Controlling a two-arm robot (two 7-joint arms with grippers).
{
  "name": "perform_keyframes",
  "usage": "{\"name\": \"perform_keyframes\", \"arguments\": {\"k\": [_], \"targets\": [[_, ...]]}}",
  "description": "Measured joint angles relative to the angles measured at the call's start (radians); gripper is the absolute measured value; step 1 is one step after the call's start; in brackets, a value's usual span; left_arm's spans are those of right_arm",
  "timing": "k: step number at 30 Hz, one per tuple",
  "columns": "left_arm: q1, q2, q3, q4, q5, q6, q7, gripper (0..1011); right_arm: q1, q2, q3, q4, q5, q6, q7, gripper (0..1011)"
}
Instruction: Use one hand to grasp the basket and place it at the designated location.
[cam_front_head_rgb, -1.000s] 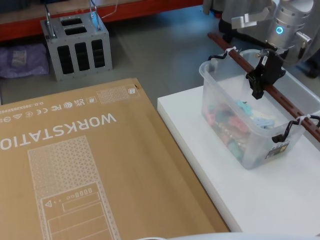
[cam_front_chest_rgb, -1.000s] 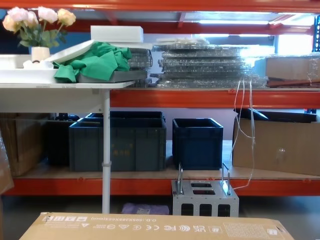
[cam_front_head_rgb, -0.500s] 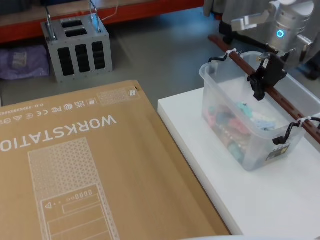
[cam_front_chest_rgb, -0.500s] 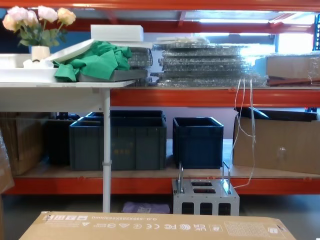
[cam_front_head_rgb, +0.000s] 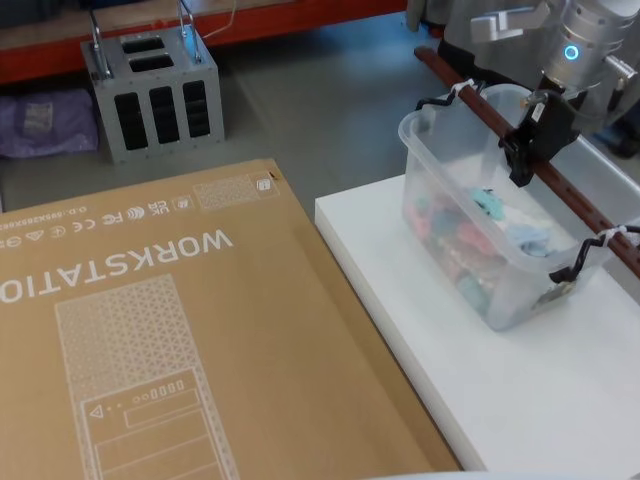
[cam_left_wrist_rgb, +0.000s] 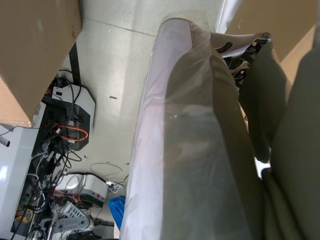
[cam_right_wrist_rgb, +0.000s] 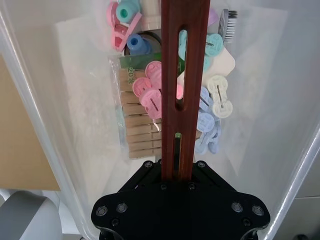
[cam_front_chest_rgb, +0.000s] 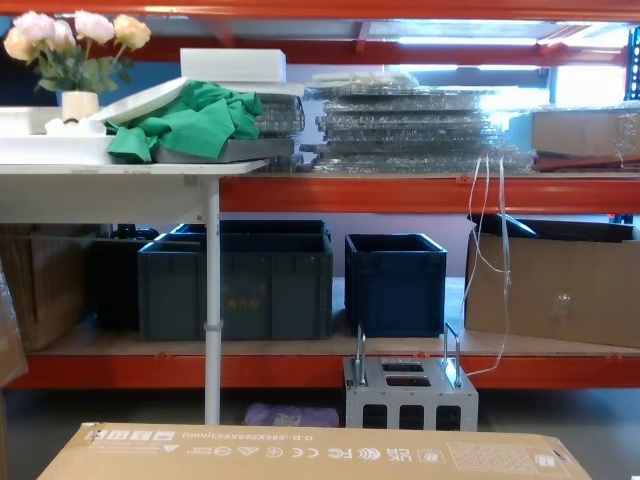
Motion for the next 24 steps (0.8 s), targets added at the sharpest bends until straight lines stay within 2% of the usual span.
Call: {"name": "perform_keyframes", "arguments": {"k": [10, 24], "targets": [[0.0, 0.0, 0.0, 0.0, 0.0, 0.0, 0.0, 0, 0.001, 0.021, 0.025, -0.03, 0.0, 0.011, 0.003, 0], [0.0, 0.0, 0.0, 0.0, 0.0, 0.0, 0.0, 0, 0.014, 0.024, 0.046, -0.049, -0.001, 0.007, 0.01, 0]]}}
